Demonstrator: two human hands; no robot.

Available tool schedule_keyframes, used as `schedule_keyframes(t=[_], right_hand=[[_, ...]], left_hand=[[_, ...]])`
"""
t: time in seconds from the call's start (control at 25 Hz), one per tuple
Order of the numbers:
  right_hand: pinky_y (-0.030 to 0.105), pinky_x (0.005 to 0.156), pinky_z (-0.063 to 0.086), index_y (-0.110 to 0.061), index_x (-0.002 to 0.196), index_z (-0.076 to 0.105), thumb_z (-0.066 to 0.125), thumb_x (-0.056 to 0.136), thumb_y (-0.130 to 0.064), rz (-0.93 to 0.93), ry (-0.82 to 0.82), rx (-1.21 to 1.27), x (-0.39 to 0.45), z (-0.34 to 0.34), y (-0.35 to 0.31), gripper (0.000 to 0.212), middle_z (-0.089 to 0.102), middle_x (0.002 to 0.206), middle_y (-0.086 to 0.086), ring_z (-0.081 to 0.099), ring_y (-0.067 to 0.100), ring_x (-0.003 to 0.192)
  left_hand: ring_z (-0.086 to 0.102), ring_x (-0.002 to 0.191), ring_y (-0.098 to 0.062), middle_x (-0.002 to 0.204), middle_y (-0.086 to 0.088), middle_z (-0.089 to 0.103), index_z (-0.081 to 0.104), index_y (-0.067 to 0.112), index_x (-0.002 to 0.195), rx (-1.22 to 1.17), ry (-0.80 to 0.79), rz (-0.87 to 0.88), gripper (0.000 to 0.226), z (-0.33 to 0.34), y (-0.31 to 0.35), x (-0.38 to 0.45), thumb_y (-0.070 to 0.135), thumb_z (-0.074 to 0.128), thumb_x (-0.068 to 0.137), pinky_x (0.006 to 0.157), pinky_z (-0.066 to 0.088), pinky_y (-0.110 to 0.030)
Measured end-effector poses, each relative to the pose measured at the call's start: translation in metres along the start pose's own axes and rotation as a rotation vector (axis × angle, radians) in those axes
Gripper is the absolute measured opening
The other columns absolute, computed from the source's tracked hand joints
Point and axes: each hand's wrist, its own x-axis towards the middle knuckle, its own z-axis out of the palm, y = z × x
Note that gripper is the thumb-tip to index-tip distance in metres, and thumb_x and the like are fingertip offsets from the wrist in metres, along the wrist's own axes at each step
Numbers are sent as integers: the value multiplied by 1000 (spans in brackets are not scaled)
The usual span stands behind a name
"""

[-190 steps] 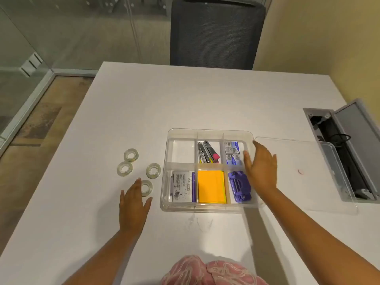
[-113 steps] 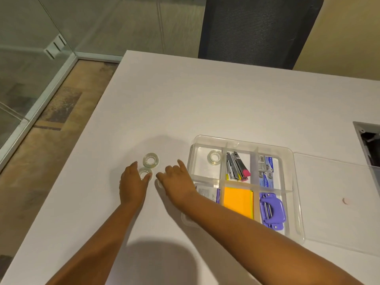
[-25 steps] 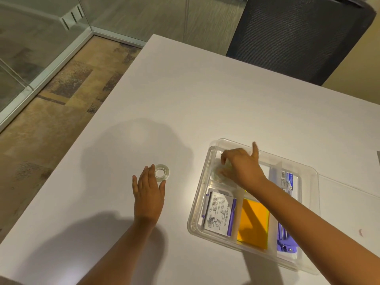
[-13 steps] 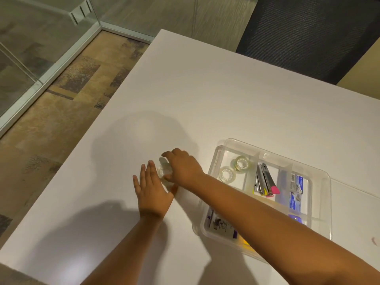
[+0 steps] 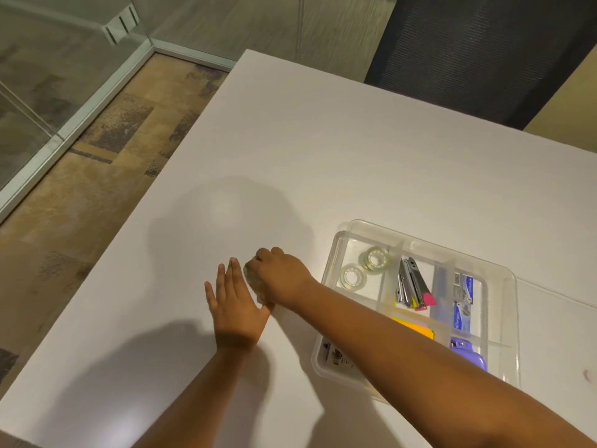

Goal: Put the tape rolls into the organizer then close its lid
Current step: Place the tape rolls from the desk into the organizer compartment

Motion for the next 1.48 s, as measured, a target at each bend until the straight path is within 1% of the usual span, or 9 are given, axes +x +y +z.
schedule_keyframes(t=[0.04,0.2,0.36,0.56,0.76,0.88,1.0,1.24,1.48], right_hand=[[36,73,51,-8,118,55,72,75,-20,-1,0,-5,-3,-2,1,48,56,115,13,52,28,99],[40,80,50,-10,126,49,68,74,-25,81,132,174,-23,-27,17,58,55,119,14,52,31,106],[38,89,47,-18,132,44,70,73,-33,157,218,288,-67,-60,57,66,57,125,9,53,28,113],[37,78,52,-17,125,43,69,73,-34,145,244,213,-125,-65,100,60,67,113,8,62,28,99],[36,75,46,-13,118,45,67,78,-36,143,112,-4,-131,-43,122,51,67,100,13,60,30,86],[34,95,39,-14,119,43,59,82,-43,87,72,-57,-124,-29,126,49,66,105,10,59,28,93],[38,112,23,-14,117,42,54,85,-46,63,8,-126,-117,-20,127,46,65,110,5,58,23,104],[43,115,12,-17,113,41,56,84,-45,65,-68,-146,-110,-20,133,43,66,109,5,56,22,108],[49,116,5,-17,119,43,60,83,-38,23,-96,-222,-106,-18,134,45,65,112,5,53,23,114]], left_hand=[[32,136,-34,144,-18,40,29,0,138,-6,-11,-1,97,-1,0,0,73,16,76,111,17,-55],[31,136,-36,143,-22,40,27,-1,138,-57,-7,0,108,-3,0,0,80,3,70,111,19,-56],[27,139,-32,146,-20,37,21,3,141,-59,-17,-15,108,-2,0,-3,82,9,69,113,16,-53],[27,139,-30,147,-15,37,23,4,141,-28,-28,-6,102,0,-3,-3,79,17,71,113,19,-53],[27,139,-30,147,-14,37,24,5,140,-25,-23,0,100,1,-3,-3,77,21,71,113,18,-53],[24,140,-29,149,-13,35,24,5,140,-27,-22,-4,100,1,-4,-3,77,21,71,114,16,-53],[22,141,-29,150,-13,33,23,5,141,-29,-18,-6,100,0,-4,-3,77,19,71,114,14,-52],[23,141,-29,149,-13,33,23,5,141,-48,-21,-7,106,-1,-3,-2,81,7,69,114,15,-53],[24,140,-29,149,-13,35,24,5,140,-56,-19,-9,105,-2,-2,-2,81,9,70,114,15,-53]])
